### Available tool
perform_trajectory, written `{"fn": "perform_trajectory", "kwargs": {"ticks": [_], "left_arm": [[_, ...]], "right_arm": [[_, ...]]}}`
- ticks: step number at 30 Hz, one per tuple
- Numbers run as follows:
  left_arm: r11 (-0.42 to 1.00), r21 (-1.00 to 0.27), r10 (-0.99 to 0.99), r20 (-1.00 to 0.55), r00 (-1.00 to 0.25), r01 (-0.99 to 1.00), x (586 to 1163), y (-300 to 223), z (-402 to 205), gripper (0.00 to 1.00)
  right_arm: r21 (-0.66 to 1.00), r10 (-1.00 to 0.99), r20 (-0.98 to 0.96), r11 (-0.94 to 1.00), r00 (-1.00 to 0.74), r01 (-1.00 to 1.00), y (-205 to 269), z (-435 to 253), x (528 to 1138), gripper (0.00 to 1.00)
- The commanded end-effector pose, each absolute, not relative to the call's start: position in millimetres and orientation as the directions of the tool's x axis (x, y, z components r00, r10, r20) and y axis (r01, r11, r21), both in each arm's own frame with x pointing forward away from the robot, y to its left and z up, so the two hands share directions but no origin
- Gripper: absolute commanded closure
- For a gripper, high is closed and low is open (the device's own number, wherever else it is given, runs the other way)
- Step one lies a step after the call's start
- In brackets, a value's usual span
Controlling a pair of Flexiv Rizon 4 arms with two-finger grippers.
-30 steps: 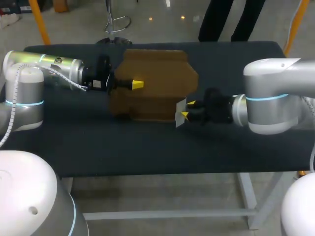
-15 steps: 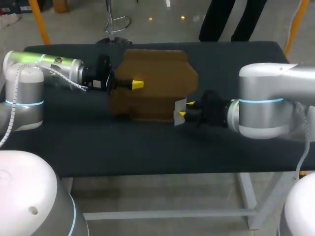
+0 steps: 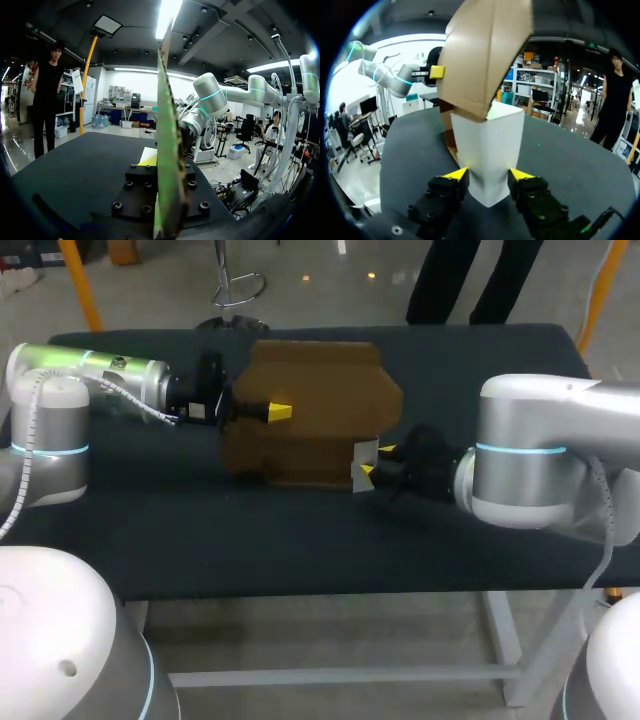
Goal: Assemble the packaging by folding the flat box into shape, placing the metal phone stand inside, and closing the box properly
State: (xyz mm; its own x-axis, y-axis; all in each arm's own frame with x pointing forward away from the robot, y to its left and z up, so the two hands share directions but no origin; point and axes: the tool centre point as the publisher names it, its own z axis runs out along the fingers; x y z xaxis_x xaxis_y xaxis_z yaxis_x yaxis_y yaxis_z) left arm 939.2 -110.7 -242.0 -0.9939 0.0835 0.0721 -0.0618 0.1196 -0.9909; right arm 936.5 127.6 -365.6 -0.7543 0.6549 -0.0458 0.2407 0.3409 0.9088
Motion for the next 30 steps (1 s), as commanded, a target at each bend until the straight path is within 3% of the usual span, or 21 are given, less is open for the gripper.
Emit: {"fn": "perform_trajectory", "kwargs": {"ticks": [1,18,30], "left_arm": [[0.119,-0.991,0.088,0.072,-0.994,-0.061,940.1,-108.5,-247.2,1.0],[0.119,-0.991,0.088,0.072,-0.994,-0.061,940.1,-108.5,-247.2,1.0],[0.119,-0.991,0.088,0.072,-0.994,-0.061,940.1,-108.5,-247.2,1.0]], "right_arm": [[0.913,0.734,-0.087,0.329,-0.673,0.241,135.5,-372.1,938.6,0.44],[0.912,0.79,-0.054,0.288,-0.611,0.291,136.8,-375.3,955.4,0.45],[0.918,0.837,-0.04,0.246,-0.545,0.311,136.6,-370.4,958.4,0.52]]}}
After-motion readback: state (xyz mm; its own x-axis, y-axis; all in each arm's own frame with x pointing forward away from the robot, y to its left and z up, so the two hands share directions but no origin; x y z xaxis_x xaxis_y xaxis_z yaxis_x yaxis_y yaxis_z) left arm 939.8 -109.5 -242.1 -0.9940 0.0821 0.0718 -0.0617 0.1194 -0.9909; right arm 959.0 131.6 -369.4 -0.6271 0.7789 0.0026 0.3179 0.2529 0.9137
